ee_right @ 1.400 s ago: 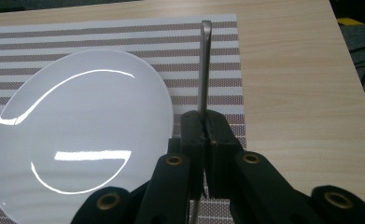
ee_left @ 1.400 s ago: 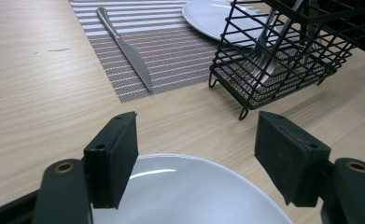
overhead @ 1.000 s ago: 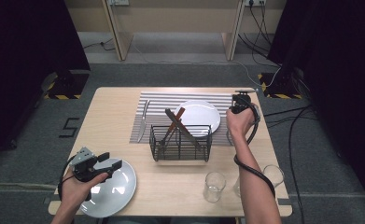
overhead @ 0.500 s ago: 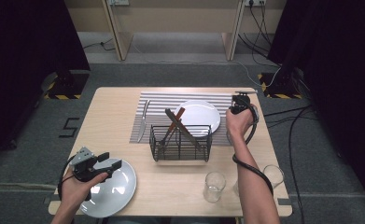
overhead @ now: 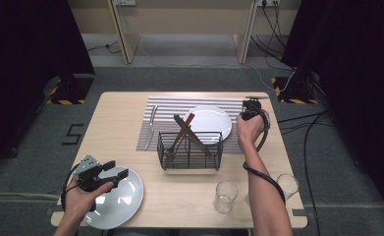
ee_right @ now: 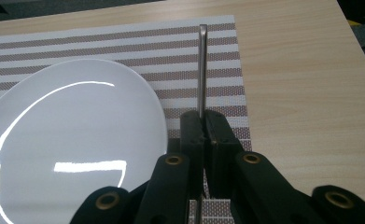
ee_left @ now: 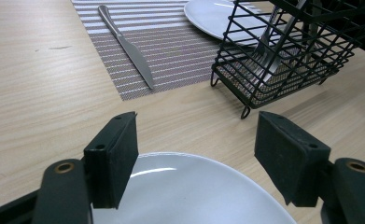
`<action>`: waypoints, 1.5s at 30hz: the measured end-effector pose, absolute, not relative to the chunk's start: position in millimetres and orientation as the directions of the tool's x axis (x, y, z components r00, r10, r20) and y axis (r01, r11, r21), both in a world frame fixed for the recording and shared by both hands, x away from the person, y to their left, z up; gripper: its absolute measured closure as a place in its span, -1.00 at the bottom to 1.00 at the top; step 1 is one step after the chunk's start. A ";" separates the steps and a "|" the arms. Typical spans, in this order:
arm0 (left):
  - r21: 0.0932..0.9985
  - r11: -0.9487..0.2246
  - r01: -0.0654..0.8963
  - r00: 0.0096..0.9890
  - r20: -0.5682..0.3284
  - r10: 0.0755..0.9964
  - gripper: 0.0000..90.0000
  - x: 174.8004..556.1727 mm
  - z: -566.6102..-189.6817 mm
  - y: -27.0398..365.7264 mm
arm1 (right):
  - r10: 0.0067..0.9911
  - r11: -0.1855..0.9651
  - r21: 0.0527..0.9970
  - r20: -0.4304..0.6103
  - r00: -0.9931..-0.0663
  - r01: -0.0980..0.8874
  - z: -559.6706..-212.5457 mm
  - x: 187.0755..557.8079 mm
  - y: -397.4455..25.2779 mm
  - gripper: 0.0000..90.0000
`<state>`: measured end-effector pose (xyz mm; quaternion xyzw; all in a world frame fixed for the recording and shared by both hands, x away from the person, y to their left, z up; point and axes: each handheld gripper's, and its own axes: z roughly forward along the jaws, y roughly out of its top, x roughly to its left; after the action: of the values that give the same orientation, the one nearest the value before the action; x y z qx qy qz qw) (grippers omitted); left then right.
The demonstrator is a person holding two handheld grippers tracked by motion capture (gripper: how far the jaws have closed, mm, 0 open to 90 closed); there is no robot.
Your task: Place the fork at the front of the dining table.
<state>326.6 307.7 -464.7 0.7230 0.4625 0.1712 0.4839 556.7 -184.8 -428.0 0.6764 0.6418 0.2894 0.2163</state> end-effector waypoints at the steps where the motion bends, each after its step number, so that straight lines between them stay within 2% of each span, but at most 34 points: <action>1: 0.858 -0.103 0.504 0.513 -0.202 0.834 -0.34 326.7 -464.8 307.9 | 0.993 -0.084 0.663 0.115 0.010 0.743 -428.3 557.2 -185.1 0.94; 21: 0.857 -0.103 0.505 0.513 -0.202 0.834 -0.34 326.9 -465.2 308.1 | 0.993 -0.075 0.626 0.114 0.003 0.776 -417.7 558.1 -188.4 0.95; 29: 0.857 -0.097 0.507 0.509 -0.207 0.836 -0.34 327.0 -465.8 309.2 | 0.993 -0.079 0.593 0.116 0.012 0.801 -425.0 560.8 -188.8 0.95; 45: 0.855 -0.099 0.509 0.509 -0.206 0.836 -0.34 327.0 -466.4 309.3 | 0.993 -0.093 0.595 0.111 0.033 0.798 -437.0 564.8 -187.2 0.94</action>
<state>327.0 309.3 -466.4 0.7218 0.4656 0.1692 0.4833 564.8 -187.2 -437.0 0.6931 0.6461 0.2571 0.1898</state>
